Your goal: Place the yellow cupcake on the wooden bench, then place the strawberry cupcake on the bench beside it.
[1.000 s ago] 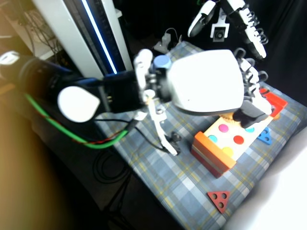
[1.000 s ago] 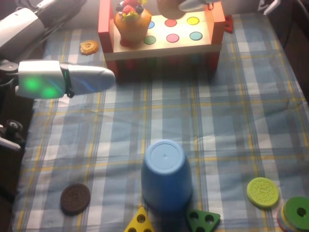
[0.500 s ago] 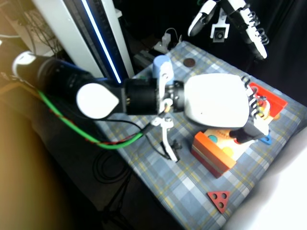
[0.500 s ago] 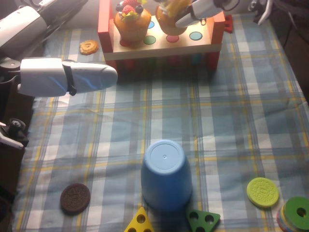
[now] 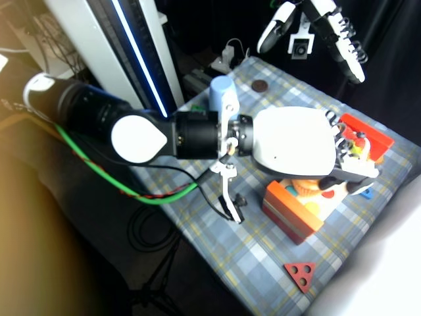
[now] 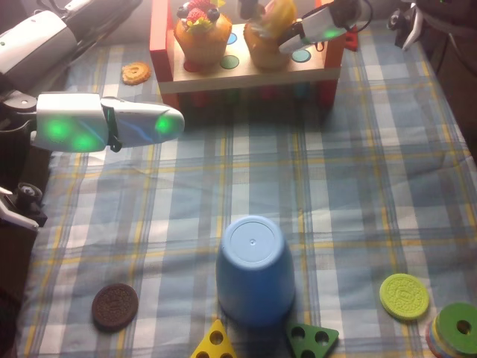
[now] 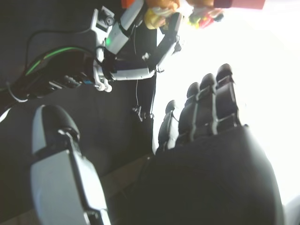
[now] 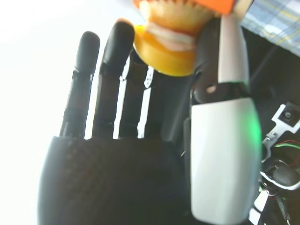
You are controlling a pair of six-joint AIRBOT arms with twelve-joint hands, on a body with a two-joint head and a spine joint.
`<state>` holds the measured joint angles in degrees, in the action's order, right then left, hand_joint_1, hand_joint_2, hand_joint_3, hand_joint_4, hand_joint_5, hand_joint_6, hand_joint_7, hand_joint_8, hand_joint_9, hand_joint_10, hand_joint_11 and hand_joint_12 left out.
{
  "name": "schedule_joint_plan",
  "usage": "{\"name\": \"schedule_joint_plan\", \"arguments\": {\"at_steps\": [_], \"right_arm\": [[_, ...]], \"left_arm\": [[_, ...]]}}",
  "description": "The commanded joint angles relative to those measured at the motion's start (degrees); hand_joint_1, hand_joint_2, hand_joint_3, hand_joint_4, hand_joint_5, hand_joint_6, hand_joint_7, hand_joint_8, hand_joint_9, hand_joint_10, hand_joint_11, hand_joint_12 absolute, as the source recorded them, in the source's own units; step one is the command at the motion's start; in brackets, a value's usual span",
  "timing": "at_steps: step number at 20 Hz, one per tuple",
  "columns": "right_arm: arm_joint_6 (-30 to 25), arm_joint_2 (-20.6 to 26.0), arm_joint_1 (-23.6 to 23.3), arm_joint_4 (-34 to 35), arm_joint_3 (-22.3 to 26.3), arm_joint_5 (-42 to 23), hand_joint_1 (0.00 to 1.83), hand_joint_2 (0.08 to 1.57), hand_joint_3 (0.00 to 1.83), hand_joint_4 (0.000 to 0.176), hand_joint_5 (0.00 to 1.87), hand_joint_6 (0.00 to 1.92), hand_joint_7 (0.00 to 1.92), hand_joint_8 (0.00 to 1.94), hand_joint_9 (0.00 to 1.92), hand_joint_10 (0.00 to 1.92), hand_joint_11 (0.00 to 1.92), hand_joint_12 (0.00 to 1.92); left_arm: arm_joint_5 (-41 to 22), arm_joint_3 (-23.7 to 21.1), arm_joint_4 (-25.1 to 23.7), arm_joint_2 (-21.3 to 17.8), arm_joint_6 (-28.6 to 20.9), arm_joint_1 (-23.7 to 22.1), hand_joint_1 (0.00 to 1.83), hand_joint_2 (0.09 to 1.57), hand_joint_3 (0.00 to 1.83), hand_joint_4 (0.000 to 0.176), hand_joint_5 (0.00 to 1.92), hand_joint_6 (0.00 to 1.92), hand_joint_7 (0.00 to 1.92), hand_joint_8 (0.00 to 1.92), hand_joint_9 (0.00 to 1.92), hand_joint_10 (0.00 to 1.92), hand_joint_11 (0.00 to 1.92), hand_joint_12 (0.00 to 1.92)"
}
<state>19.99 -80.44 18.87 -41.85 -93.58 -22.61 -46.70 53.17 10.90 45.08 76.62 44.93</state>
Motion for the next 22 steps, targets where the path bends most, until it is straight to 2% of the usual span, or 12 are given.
{"name": "schedule_joint_plan", "arguments": {"at_steps": [1,3,6,7,11,12,13,15,16,20,21,22], "right_arm": [[-0.04,-0.03,-0.11,1.13,0.13,-3.91,1.1,1.03,0.0,0.0,0.88,0.1,0.97,0.08,0.81,0.63,0.52,1.43],[-0.14,-0.02,-0.11,1.13,0.18,-3.85,1.08,1.06,0.0,0.0,0.87,0.03,0.97,0.09,0.69,0.92,0.48,1.51],[-0.18,-0.02,-0.11,1.14,0.77,-3.85,1.09,1.05,0.0,0.0,0.84,0.0,0.96,0.07,0.64,0.82,0.34,1.43],[-0.18,-0.02,-0.11,1.14,1.05,-3.85,1.05,1.03,0.0,0.029,0.79,0.0,0.92,0.04,0.63,0.69,0.24,1.36],[-0.18,2.69,-0.36,1.22,2.55,-4.39,1.06,0.97,0.0,0.046,0.64,0.0,0.69,0.0,0.66,0.2,0.16,1.24],[-0.17,3.78,-0.5,1.55,3.02,-4.84,1.01,0.93,0.0,0.079,0.53,0.0,0.56,0.0,0.56,0.09,0.09,1.2],[-0.16,5.12,-0.56,2.41,3.54,-5.48,0.97,0.91,0.0,0.066,0.44,0.0,0.43,0.0,0.41,0.02,0.02,1.04],[0.49,6.79,-0.62,4.33,4.18,-6.47,0.89,0.88,0.0,0.162,0.24,0.0,0.2,0.0,0.2,0.0,0.0,0.73],[1.13,7.85,-0.62,5.62,4.73,-7.35,0.86,0.87,0.0,0.173,0.15,0.0,0.09,0.0,0.11,0.0,0.0,0.68],[7.66,16.76,0.15,15.52,12.07,-16.65,0.75,0.85,0.0,0.176,0.06,0.0,0.0,0.0,0.0,0.0,0.0,0.13],[8.15,19.22,1.6,17.79,14.25,-19.82,0.71,0.85,0.0,0.176,0.07,0.0,0.0,0.0,0.0,0.0,0.0,0.15],[9.14,21.38,3.68,20.9,16.12,-23.68,0.71,0.84,0.0,0.149,0.08,0.0,0.0,0.0,0.0,0.0,0.0,0.11]], "left_arm": [[-6.83,0.31,-0.11,0.08,-0.65,-0.88,0.72,0.77,0.0,0.176,0.01,0.0,0.02,0.0,0.03,0.0,0.0,0.0],[-6.83,0.32,-0.11,0.07,-0.81,-0.88,0.74,0.75,0.0,0.176,0.0,0.0,0.02,0.0,0.03,0.0,0.0,0.0],[-6.9,0.32,-0.08,0.05,-0.95,-0.9,0.75,0.76,0.0,0.176,0.0,0.0,0.02,0.0,0.02,0.0,0.0,0.0],[-6.98,0.31,-0.06,0.03,-0.99,-0.9,0.76,0.77,0.0,0.176,0.0,0.0,0.02,0.0,0.02,0.0,0.0,0.0],[-8.2,0.27,0.57,-0.16,-1.14,-0.9,0.77,0.8,0.01,0.176,0.01,0.0,0.01,0.0,0.01,0.0,0.0,0.0],[-8.59,0.26,0.73,-0.26,-1.17,-0.9,0.8,0.8,0.01,0.176,0.03,0.01,0.0,0.0,0.0,0.0,0.0,0.0],[-8.97,0.25,0.87,-0.38,-1.17,-0.89,0.78,0.81,0.01,0.176,0.04,0.01,0.0,0.0,0.0,0.0,0.0,0.0],[-9.3,0.15,1.08,-0.53,-1.17,-0.87,0.78,0.81,0.01,0.176,0.03,0.01,0.0,0.0,0.0,0.0,0.0,0.0],[-9.58,-0.01,1.23,-0.67,-1.17,-0.76,0.81,0.8,0.0,0.176,0.02,0.0,0.0,0.0,0.0,0.0,0.0,0.0],[-13.93,-0.97,1.51,-1.92,-3.68,0.84,0.88,0.79,0.0,0.176,0.01,0.0,0.0,0.0,0.0,0.0,0.04,0.02],[-15.84,-1.1,1.51,-2.36,-5.04,1.54,0.89,0.78,0.0,0.176,0.03,0.01,0.0,0.0,0.0,0.0,0.05,0.02],[-18.03,-1.23,1.51,-2.8,-6.51,2.35,0.88,0.77,0.0,0.158,0.05,0.01,0.0,0.0,0.0,0.0,0.05,0.02]]}}
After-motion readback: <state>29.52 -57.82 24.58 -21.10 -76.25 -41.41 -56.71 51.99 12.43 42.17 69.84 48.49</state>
